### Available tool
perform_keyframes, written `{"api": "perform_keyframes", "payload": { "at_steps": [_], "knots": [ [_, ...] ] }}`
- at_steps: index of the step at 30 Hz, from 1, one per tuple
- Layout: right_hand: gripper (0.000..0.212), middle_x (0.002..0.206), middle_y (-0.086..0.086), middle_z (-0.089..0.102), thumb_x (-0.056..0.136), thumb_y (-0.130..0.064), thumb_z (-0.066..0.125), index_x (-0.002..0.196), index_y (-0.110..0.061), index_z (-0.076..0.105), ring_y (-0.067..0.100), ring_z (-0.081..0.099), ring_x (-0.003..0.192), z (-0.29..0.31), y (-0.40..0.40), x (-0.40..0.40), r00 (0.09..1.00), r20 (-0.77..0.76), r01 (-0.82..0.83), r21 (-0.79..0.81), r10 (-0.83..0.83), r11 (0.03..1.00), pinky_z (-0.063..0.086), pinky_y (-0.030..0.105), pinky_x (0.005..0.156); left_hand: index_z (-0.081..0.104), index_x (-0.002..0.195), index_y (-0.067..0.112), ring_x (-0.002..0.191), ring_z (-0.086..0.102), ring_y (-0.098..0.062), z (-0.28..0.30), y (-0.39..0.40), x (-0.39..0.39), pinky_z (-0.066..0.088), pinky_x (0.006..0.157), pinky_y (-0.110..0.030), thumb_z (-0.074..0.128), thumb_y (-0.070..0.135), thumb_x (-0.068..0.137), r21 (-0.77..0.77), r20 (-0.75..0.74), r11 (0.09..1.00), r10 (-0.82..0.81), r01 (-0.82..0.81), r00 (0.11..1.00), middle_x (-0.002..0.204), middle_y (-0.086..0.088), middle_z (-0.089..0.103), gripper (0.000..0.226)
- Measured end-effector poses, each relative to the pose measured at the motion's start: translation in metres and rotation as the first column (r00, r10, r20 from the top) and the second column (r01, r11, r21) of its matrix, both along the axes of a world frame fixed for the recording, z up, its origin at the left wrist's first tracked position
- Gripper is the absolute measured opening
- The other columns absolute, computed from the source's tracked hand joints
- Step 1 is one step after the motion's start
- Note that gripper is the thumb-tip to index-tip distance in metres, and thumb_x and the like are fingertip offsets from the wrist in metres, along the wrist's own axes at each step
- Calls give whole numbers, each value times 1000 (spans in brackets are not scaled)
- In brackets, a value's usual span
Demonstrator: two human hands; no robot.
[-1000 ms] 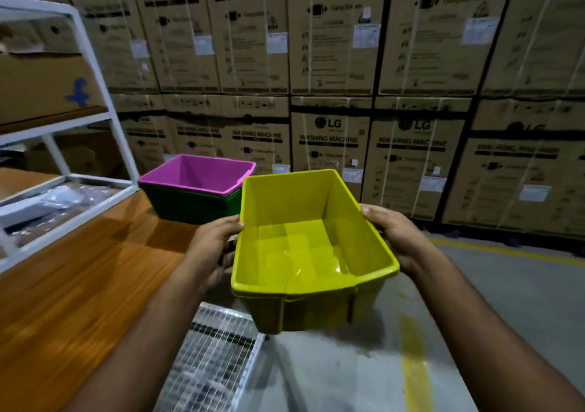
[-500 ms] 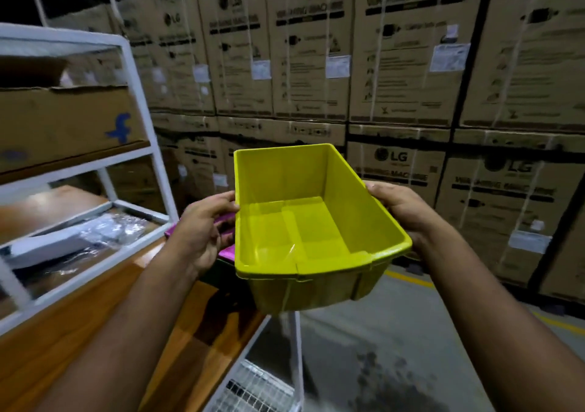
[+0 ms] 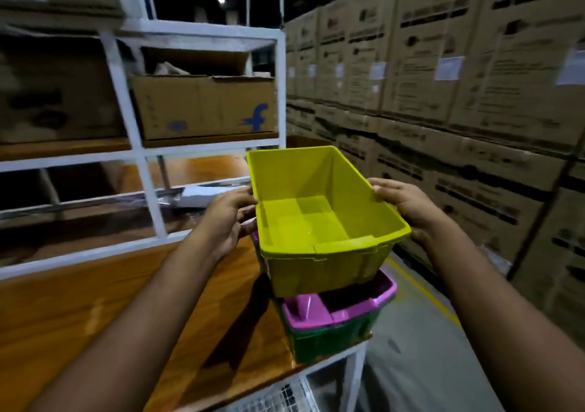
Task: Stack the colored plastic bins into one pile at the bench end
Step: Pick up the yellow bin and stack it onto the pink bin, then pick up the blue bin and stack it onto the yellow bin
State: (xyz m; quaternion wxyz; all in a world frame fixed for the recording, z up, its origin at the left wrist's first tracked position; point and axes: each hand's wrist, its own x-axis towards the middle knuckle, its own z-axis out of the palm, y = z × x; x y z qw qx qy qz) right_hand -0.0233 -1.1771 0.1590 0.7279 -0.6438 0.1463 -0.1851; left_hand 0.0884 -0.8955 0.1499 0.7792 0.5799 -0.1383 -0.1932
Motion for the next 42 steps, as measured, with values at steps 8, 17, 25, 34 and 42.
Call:
{"api": "perform_keyframes", "payload": {
  "at_steps": [8, 17, 25, 34, 42],
  "knots": [
    [35, 107, 20, 68, 92, 3, 54, 127, 3, 59, 24, 67, 86, -18, -42, 35, 985, -26, -170, 15, 170, 985, 61, 31, 70, 68, 100, 13, 75, 61, -14, -12, -21, 1, 54, 58, -25, 45, 4, 88, 35, -15, 992, 126, -125, 992, 80, 2, 72, 27],
    [33, 110, 20, 68, 92, 3, 54, 124, 0, 60, 25, 67, 89, -52, -64, 41, 970, -70, -230, 53, 233, 972, 60, 33, 73, 67, 105, 9, 68, 66, -13, -43, -40, -4, 56, 57, -26, 43, 0, 88, 79, -44, 978, 195, -191, 980, 87, -4, 72, 31],
    [35, 98, 14, 70, 92, 8, 52, 127, 4, 57, 15, 72, 72, -103, -66, 42, 948, -128, -283, 78, 291, 956, 60, 26, 62, 63, 116, 2, 69, 59, -19, -93, -43, -12, 49, 59, -27, 43, -4, 83, 227, -95, 941, 279, -252, 956, 101, -15, 64, 39],
    [41, 121, 27, 64, 90, 9, 56, 130, 3, 55, 32, 65, 99, -136, -71, 36, 941, -173, -295, -2, 290, 956, 59, 35, 79, 66, 105, 3, 43, 59, -5, -122, -47, -22, 50, 44, -18, 47, -11, 86, 326, -71, 895, 345, -305, 936, 59, 2, 70, 31],
    [33, 107, 13, 69, 93, -3, 59, 126, -4, 61, 16, 65, 82, -133, -67, 31, 947, -257, -263, -286, 191, 921, 57, 25, 62, 60, 118, 14, 61, 57, -10, -129, -31, -36, 50, 59, -28, 56, 1, 89, 334, -96, 887, 367, -318, 925, 77, -1, 67, 31]
  ]
}}
